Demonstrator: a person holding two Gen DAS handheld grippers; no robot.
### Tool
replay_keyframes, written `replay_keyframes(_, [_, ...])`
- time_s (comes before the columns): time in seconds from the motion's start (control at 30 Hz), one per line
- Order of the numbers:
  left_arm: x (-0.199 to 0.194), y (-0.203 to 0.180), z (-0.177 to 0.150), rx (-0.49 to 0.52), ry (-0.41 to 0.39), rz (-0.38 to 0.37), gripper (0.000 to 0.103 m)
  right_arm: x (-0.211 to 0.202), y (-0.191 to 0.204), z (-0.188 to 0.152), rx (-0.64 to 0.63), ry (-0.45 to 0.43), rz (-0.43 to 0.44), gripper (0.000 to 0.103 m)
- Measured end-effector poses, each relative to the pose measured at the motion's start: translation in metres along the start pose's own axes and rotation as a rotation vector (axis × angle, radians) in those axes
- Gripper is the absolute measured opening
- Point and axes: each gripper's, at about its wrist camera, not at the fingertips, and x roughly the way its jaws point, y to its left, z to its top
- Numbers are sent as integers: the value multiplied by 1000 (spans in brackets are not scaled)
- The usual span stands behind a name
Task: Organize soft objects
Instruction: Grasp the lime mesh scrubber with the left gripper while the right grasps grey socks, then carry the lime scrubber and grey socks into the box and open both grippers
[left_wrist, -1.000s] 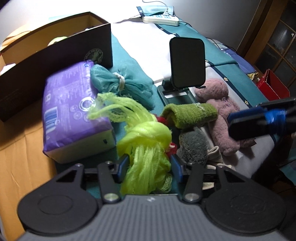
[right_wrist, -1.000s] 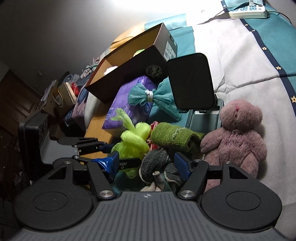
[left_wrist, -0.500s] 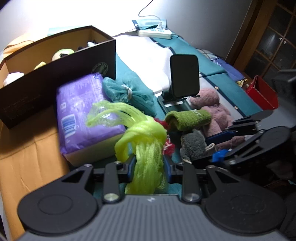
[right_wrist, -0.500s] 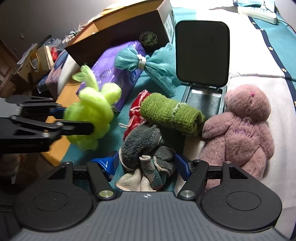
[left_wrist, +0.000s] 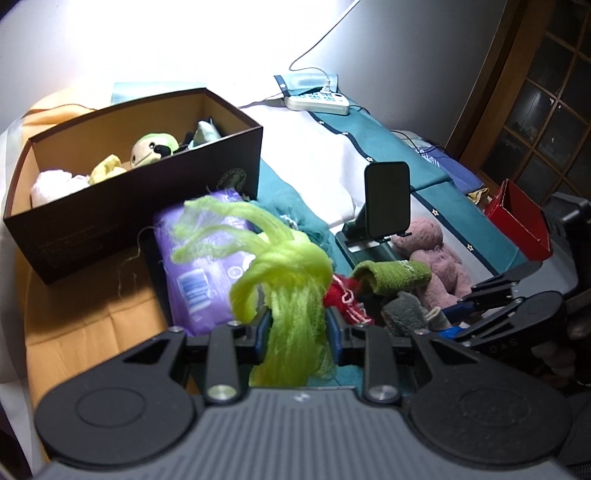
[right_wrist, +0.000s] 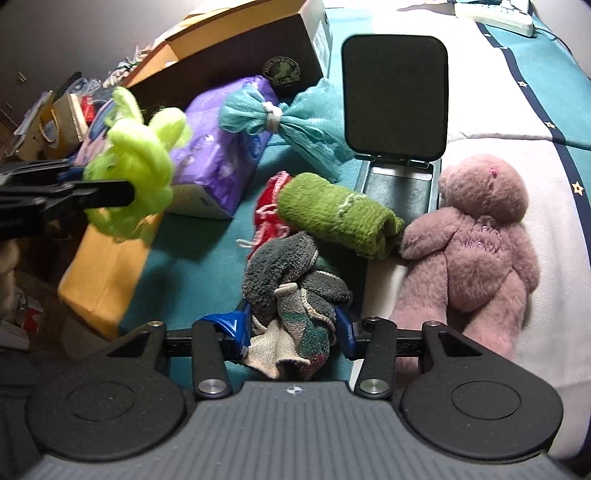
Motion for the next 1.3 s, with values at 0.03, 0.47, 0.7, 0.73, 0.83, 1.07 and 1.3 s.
replay_keyframes(0.03, [-1, 2, 1, 1, -2, -6, 30, -5, 1, 0, 0, 2, 12, 30])
replay_keyframes(0.47, [-26, 49, 42, 43, -80, 73, 30, -62, 27, 56, -31, -212, 215, 31])
replay_keyframes(0.7, [-51, 97, 94, 64, -163, 237, 30, -72, 46, 122, -91, -318, 301, 31])
replay_keyframes(0.73, [-52, 102, 100, 67, -172, 257, 30, -73, 49, 134, -93, -336, 309, 31])
replay_keyframes(0.83, [-54, 121, 122, 65, -195, 320, 30, -75, 55, 173, -87, -389, 331, 31])
replay_keyframes(1.07, [-44, 168, 168, 29, -231, 475, 31, -70, 71, 252, -71, -562, 164, 31])
replay_keyframes(1.3, [-10, 187, 170, -64, -213, 488, 36, -17, 60, 287, -15, -570, -1, 32])
